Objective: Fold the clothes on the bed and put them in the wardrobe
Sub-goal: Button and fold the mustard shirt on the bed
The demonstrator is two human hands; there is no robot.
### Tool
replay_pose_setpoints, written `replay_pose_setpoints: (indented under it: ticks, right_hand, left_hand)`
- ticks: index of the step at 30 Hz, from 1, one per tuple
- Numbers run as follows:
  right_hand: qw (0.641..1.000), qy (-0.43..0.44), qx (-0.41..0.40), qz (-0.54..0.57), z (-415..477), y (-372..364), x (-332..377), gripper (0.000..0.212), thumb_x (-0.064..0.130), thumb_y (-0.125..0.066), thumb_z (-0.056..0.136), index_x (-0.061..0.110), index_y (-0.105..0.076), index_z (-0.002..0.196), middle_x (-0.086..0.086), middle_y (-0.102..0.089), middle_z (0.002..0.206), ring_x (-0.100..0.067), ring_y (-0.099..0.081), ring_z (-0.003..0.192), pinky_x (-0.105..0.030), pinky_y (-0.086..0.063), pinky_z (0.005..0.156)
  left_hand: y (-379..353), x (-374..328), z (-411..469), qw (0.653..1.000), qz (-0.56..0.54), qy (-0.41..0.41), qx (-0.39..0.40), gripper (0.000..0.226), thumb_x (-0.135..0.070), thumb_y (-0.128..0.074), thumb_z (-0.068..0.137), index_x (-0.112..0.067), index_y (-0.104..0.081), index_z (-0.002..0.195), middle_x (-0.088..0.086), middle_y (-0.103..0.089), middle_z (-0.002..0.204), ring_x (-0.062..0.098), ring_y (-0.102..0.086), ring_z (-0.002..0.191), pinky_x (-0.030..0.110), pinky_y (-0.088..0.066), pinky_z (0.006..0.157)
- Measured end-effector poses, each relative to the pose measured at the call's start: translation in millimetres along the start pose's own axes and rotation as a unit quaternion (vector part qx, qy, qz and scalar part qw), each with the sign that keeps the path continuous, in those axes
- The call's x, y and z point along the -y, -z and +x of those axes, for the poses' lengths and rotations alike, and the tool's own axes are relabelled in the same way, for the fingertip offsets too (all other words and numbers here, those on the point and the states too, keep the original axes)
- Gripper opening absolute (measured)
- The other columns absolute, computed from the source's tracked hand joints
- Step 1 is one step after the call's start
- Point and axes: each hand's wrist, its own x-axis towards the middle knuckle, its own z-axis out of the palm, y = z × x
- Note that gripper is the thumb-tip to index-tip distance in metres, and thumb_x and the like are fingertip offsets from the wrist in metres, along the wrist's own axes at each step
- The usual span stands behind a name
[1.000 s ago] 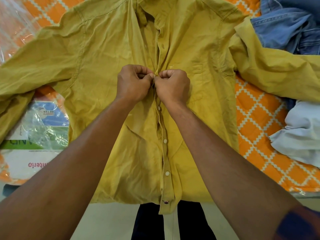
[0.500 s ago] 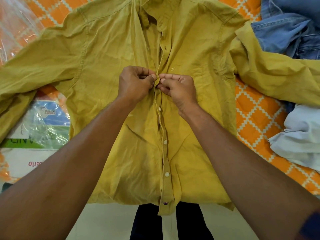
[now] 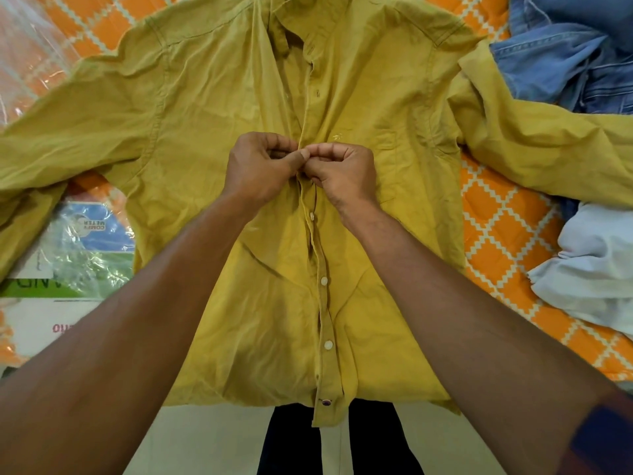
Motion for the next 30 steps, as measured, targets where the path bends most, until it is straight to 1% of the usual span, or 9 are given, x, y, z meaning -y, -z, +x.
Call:
replay_pose_setpoints:
  ticks: [3,7,11,16,20,22,24,27,30]
  right_hand:
    - [1.000,0.013,-0.013,0.004,-2.7,-2.9,-4.9,0.014,0.001,-0.082,0.079,0.012,-0.079,0.088,-0.006,-0.077,0.078,-0.019,-0.076,0.075,-0.038,-0.064,0.076]
    - [0.999,0.021,-0.037,-0.001,-5.0,-1.9,-8.8,0.013,0.006,-0.082,0.081,0.008,-0.079,0.094,-0.004,-0.077,0.077,-0.014,-0.076,0.072,-0.033,-0.064,0.074]
    - [0.998,0.045,-0.040,-0.029,-6.7,-4.2,-10.4,0.007,0.014,-0.081,0.085,0.010,-0.080,0.091,0.000,-0.077,0.075,-0.010,-0.074,0.069,-0.032,-0.063,0.071]
    - [0.996,0.031,-0.049,-0.060,-4.2,-6.4,-5.8,0.005,0.014,-0.084,0.081,0.016,-0.080,0.081,0.004,-0.075,0.068,-0.006,-0.072,0.063,-0.027,-0.061,0.065]
    - [0.997,0.018,-0.049,-0.061,-2.4,-8.7,-5.2,0.010,0.013,-0.086,0.079,0.013,-0.080,0.087,0.003,-0.076,0.072,-0.006,-0.073,0.065,-0.028,-0.062,0.067]
    - [0.996,0.022,-0.048,-0.065,-2.5,-8.7,-5.5,0.011,0.014,-0.086,0.079,0.013,-0.080,0.089,0.004,-0.076,0.072,-0.004,-0.072,0.064,-0.025,-0.062,0.065]
    - [0.997,0.028,-0.044,-0.059,-3.2,-7.5,-7.6,0.011,0.014,-0.086,0.080,0.012,-0.080,0.090,0.004,-0.075,0.071,-0.004,-0.071,0.063,-0.024,-0.060,0.063]
    - [0.996,0.038,-0.047,-0.059,-4.7,-7.7,-11.0,0.011,0.016,-0.085,0.080,0.013,-0.080,0.090,0.003,-0.075,0.070,-0.006,-0.071,0.064,-0.028,-0.061,0.064]
    - [0.996,0.050,-0.052,-0.059,-6.0,-9.3,-12.7,0.010,0.015,-0.084,0.082,0.014,-0.080,0.091,0.006,-0.074,0.070,-0.007,-0.072,0.066,-0.031,-0.063,0.067]
  left_hand:
    - [-9.4,-3.0,-1.0,0.997,0.056,-0.014,-0.054,0.006,-0.020,-0.071,0.092,-0.018,-0.073,0.087,-0.004,-0.071,0.075,0.004,-0.068,0.067,0.021,-0.059,0.067]
    - [-13.8,0.4,-2.7,0.996,0.017,0.001,-0.083,0.008,-0.019,-0.068,0.093,-0.015,-0.075,0.093,-0.002,-0.073,0.077,0.008,-0.070,0.070,0.025,-0.060,0.071]
    - [-11.4,-1.7,-1.5,0.997,-0.009,0.023,-0.079,0.005,-0.017,-0.070,0.093,-0.015,-0.075,0.093,0.002,-0.073,0.076,0.005,-0.066,0.063,0.027,-0.061,0.072]
    - [-13.0,-1.8,-0.5,0.995,0.013,0.023,-0.097,0.003,-0.018,-0.070,0.091,-0.020,-0.072,0.088,0.002,-0.074,0.081,0.014,-0.073,0.076,0.036,-0.062,0.079]
    - [-15.5,-1.2,-1.9,0.992,0.049,0.025,-0.114,0.009,-0.017,-0.064,0.092,-0.012,-0.071,0.095,0.006,-0.073,0.085,0.018,-0.072,0.082,0.036,-0.060,0.080]
    - [-16.4,-4.9,-1.0,0.991,0.073,0.024,-0.111,0.011,-0.016,-0.062,0.093,-0.010,-0.071,0.096,0.006,-0.072,0.087,0.018,-0.069,0.082,0.031,-0.058,0.077]
    - [-17.6,-8.2,-0.9,0.990,0.095,0.024,-0.101,0.014,-0.015,-0.058,0.095,-0.007,-0.069,0.096,0.003,-0.066,0.085,0.017,-0.062,0.080,0.026,-0.051,0.067]
    - [-19.5,-9.5,-2.8,0.991,0.093,0.030,-0.094,0.014,-0.014,-0.056,0.096,-0.008,-0.067,0.092,-0.002,-0.061,0.080,0.014,-0.058,0.076,0.022,-0.044,0.059]
    - [-20.1,-7.2,-8.0,0.992,0.027,0.043,-0.116,0.010,-0.016,-0.062,0.094,-0.017,-0.068,0.085,-0.002,-0.068,0.078,0.014,-0.068,0.077,0.030,-0.057,0.071]
